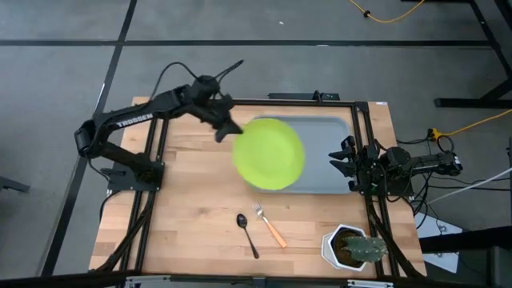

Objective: Pick and place plate/cup/fork/spoon on tray
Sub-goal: Put the light green plate on the gray serving tray to the bottom of the black cup

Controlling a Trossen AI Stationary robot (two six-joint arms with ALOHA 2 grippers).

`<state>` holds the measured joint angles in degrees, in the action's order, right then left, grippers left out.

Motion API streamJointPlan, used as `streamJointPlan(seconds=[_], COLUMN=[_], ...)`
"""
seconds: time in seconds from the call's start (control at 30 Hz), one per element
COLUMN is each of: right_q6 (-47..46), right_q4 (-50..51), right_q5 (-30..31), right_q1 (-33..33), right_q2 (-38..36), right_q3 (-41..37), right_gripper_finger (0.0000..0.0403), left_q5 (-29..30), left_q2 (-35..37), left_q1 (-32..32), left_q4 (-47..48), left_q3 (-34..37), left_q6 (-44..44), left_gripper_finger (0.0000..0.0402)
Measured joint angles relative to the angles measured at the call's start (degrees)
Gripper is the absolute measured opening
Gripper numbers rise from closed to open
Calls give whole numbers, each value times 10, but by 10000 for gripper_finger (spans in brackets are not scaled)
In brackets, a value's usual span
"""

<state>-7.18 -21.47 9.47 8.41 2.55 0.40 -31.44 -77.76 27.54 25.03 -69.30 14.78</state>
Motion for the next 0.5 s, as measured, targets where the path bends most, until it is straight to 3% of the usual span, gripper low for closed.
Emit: streamJointPlan(seconds=[0.2, 0.4, 0.5], right_q6=[6, 62, 64], right_q4=[-72, -189, -199], right_q5=[-10, -137, -152], right_q1=[0, 0, 0], right_q2=[0, 0, 0], right_q3=[0, 0, 0], right_gripper_finger=[120, 120, 120], left_q5=[27, 37, 38], left_q2=[-54, -140, -192], left_q1=[-8, -4, -12], left_q4=[-154, -213, -219], left_q3=[0, -17, -64], left_q6=[3, 14, -2], left_gripper_finger=[1, 0, 0])
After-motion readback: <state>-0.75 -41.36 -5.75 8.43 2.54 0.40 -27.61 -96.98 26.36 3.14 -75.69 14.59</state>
